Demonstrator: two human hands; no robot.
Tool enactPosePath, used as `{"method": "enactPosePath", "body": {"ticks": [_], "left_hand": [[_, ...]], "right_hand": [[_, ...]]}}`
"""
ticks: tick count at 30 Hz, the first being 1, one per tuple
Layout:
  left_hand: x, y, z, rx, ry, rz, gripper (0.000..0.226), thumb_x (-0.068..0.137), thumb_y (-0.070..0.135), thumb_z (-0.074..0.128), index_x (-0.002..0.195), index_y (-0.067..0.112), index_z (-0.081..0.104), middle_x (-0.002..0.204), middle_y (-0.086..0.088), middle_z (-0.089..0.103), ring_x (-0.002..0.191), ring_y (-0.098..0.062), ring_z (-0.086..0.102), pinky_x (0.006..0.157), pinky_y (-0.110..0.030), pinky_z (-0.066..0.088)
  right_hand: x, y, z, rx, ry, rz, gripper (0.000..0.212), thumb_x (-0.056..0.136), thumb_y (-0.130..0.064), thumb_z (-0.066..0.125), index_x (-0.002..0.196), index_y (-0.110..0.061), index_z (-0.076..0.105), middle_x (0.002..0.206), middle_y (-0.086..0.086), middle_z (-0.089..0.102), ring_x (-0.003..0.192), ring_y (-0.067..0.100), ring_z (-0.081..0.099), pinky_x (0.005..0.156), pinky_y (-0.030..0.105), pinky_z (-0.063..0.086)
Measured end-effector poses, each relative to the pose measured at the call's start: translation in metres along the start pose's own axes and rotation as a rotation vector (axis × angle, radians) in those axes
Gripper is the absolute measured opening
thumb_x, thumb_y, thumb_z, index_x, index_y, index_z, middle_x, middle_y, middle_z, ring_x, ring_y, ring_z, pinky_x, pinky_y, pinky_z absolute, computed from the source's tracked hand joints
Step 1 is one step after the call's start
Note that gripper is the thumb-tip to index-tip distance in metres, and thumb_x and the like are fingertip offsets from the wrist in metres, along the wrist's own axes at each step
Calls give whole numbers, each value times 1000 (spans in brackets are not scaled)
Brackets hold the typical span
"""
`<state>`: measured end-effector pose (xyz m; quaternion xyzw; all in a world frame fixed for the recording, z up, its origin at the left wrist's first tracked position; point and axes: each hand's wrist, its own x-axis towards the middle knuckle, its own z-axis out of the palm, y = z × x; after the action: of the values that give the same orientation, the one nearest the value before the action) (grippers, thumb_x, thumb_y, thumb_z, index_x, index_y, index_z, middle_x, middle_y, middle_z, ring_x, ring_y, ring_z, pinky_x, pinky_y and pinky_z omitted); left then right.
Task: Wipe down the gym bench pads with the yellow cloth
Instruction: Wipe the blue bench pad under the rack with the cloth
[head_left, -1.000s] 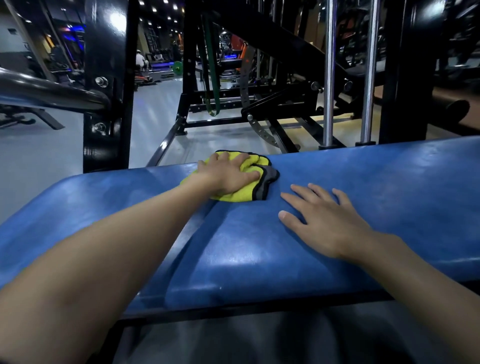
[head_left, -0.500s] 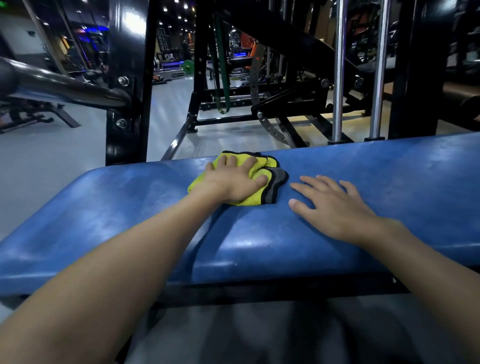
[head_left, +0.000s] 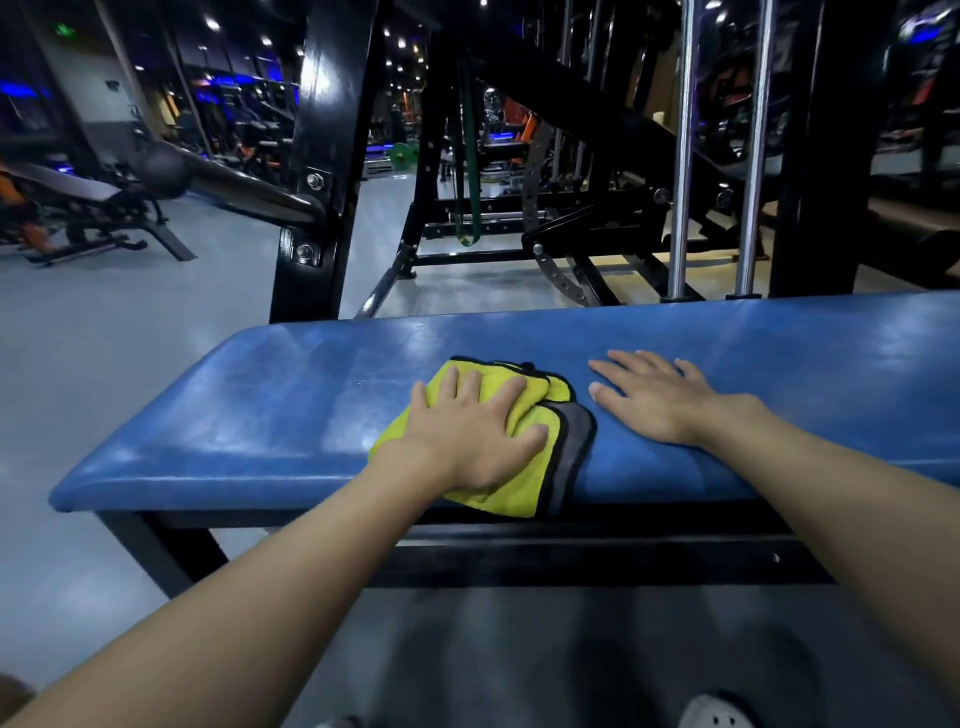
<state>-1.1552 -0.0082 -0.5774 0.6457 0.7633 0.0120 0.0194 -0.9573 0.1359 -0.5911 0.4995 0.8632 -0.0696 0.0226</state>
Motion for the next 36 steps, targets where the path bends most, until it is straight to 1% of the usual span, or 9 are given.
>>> {"method": "enactPosePath", "body": {"ticks": [2, 4, 6, 9, 15, 23, 26, 29, 36], "left_hand": [[-5, 3, -3, -33, 17, 1, 71, 91, 75, 21, 155, 47, 7, 166, -8, 12, 154, -29, 0, 119, -62, 1], [-6, 8, 0, -1, 20, 20, 70, 90, 78, 21, 153, 50, 9, 166, -7, 12, 153, -30, 1, 119, -62, 2], [-1, 9, 6, 39, 33, 16, 71, 86, 81, 21, 151, 53, 11, 166, -6, 12, 153, -32, 2, 118, -62, 4], [17, 3, 8, 53, 63, 16, 73, 81, 85, 18, 148, 55, 13, 164, -6, 18, 151, -31, 7, 116, -63, 10], [75, -14, 5, 36, 54, 7, 67, 83, 84, 21, 144, 58, 19, 158, -3, 27, 147, -30, 16, 114, -61, 16], [180, -36, -6, -5, 2, 16, 71, 85, 82, 22, 150, 53, 19, 164, -3, 18, 151, -32, 12, 116, -62, 14], [202, -35, -10, -6, 1, -9, 70, 87, 79, 20, 151, 51, 17, 163, -5, 21, 150, -34, 15, 115, -63, 17], [208, -32, -12, 15, -2, -22, 68, 90, 76, 17, 152, 50, 16, 161, -8, 24, 148, -36, 18, 114, -64, 18], [170, -35, -7, 14, -4, 46, 63, 93, 71, 20, 152, 48, 18, 162, -10, 20, 150, -35, 11, 116, -64, 11]], "right_hand": [[4, -2, -10, -36, -57, 1, 63, 98, -67, 13, 156, -43, 9, 166, -11, 1, 153, 19, -4, 119, 57, -3], [6, -5, -15, -29, -21, -22, 62, 98, -66, 16, 155, -42, 18, 166, -11, 6, 153, 20, -2, 117, 59, -4], [4, -8, -12, 47, 31, -41, 57, 99, -63, 16, 154, -46, 19, 166, -13, 8, 153, 19, -2, 119, 58, -4], [-1, -8, 0, 112, 22, -50, 55, 101, -60, 9, 154, -48, 15, 166, -15, 3, 153, 16, -6, 120, 54, -8], [1, -5, 5, 74, 58, -57, 55, 100, -61, 16, 154, -49, 13, 165, -18, 1, 152, 11, -6, 121, 52, -7], [2, -9, 6, 73, 100, -13, 55, 99, -61, 21, 153, -50, 15, 164, -21, 3, 151, 7, -4, 122, 47, -5], [1, -9, 4, 85, 108, -5, 56, 99, -61, 22, 153, -49, 15, 164, -21, 4, 151, 6, -3, 122, 45, -5], [0, -9, 4, 103, 108, 14, 56, 99, -60, 23, 154, -48, 16, 164, -22, 5, 151, 4, -4, 122, 43, -6], [-3, -12, 1, 135, 128, 25, 56, 99, -60, 28, 153, -45, 22, 164, -19, 10, 151, 5, 1, 122, 42, -4]]}}
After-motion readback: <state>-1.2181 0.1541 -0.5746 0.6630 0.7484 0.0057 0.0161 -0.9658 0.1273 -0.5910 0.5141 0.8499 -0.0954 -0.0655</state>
